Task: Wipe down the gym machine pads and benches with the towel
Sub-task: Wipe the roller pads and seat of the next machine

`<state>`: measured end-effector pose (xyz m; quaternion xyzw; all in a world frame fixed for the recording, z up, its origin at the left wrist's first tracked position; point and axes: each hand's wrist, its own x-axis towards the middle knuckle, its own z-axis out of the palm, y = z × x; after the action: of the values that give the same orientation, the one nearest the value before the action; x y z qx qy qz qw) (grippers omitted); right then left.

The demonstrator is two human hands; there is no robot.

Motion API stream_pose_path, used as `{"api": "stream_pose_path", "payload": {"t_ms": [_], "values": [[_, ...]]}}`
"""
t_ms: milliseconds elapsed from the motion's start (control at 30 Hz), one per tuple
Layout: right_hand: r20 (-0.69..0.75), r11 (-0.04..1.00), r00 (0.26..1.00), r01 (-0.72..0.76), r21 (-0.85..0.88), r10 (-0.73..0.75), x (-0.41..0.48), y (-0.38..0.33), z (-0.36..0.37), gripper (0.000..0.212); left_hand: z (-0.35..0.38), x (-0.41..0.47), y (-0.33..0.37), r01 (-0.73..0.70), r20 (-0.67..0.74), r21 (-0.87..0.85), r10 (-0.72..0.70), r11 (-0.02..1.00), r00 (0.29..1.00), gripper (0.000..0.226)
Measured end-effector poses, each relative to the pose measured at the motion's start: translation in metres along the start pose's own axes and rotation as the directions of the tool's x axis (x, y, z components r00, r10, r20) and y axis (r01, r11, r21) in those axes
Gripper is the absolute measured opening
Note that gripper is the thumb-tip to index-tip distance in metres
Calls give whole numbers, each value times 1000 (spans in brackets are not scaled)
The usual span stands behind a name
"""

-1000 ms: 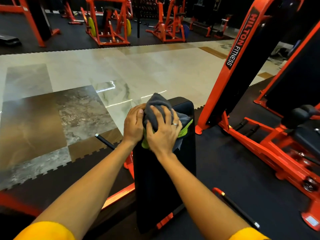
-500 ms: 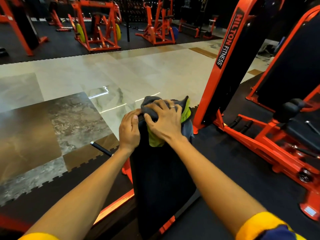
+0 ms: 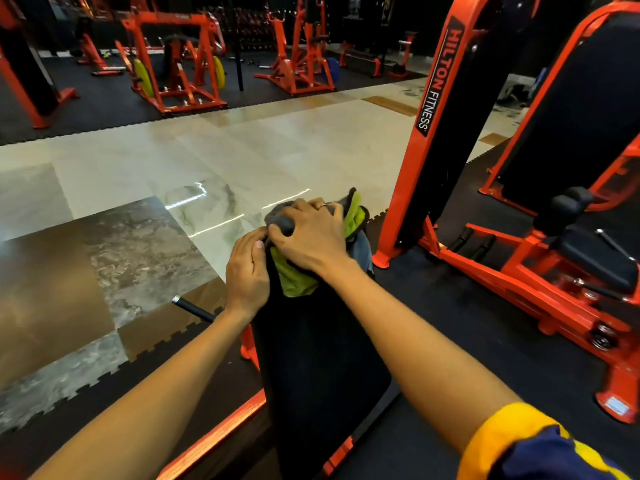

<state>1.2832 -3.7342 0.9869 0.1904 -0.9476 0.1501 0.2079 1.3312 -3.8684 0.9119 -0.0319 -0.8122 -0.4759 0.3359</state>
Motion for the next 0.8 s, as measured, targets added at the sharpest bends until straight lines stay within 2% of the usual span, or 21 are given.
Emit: {"api": "stream_pose_path", "payload": {"t_ms": [67,133,167,233,300,400,500,633,667,733,800], "values": [[-27,999,999,37,7,-37,-2,9,0,51,-5,1,2,-33,49,42,31,999,998,41],[-65,998,996,-60,14,61,5,31,0,47,-13,10,5,-93,170,92,77,991,982,40],[-85,987,984,-152,44,155,10,44,1,43,-17,18,6,-110,255,111,78,988,964,42],[-83,924,929,-344,166,361,16,74,4,40,-23,34,11,-124,455,156,40,980,889,48],[-16,806,855,-482,344,518,17,96,6,35,-23,52,12,-151,623,210,-13,966,782,54],[60,649,782,-554,521,620,8,108,16,35,-19,75,14,-209,768,225,-41,952,640,54],[64,546,697,-612,572,714,-30,113,40,46,-16,84,13,-241,820,215,-41,946,570,56],[176,300,496,-732,612,851,-44,115,59,48,-16,85,15,-269,830,214,-29,939,557,57],[144,283,458,-736,615,877,-37,108,58,47,-16,85,16,-269,829,216,-30,939,559,60],[15,322,416,-726,608,909,-24,85,53,47,-17,85,19,-267,826,217,-31,939,563,64],[-85,389,434,-683,618,897,-21,55,53,51,-16,84,19,-268,822,215,-26,939,569,65]]}}
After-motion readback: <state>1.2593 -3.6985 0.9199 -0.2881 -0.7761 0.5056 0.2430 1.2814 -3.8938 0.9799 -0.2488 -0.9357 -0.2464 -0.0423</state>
